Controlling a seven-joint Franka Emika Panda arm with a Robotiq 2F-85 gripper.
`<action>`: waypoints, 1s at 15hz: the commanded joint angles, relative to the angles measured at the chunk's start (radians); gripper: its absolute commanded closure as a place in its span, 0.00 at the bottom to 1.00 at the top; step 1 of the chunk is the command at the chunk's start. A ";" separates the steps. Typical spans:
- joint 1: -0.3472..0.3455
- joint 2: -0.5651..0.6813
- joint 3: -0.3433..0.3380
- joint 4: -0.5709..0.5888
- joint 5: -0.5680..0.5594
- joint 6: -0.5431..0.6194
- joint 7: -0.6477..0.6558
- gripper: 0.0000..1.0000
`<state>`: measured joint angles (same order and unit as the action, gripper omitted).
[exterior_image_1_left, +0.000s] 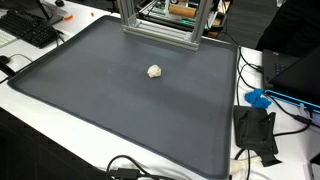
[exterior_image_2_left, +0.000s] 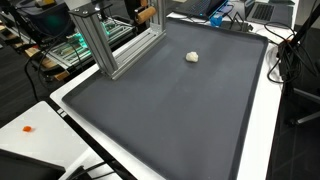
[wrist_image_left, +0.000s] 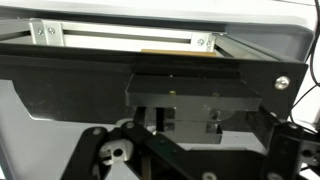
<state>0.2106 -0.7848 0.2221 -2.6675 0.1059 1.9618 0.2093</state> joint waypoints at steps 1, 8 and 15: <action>0.001 -0.018 0.019 -0.033 -0.002 0.029 -0.007 0.00; -0.002 -0.012 0.027 -0.029 -0.011 0.028 -0.006 0.09; 0.000 -0.002 0.030 -0.027 -0.010 0.041 -0.009 0.15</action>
<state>0.2105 -0.7830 0.2452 -2.6779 0.1016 1.9810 0.2091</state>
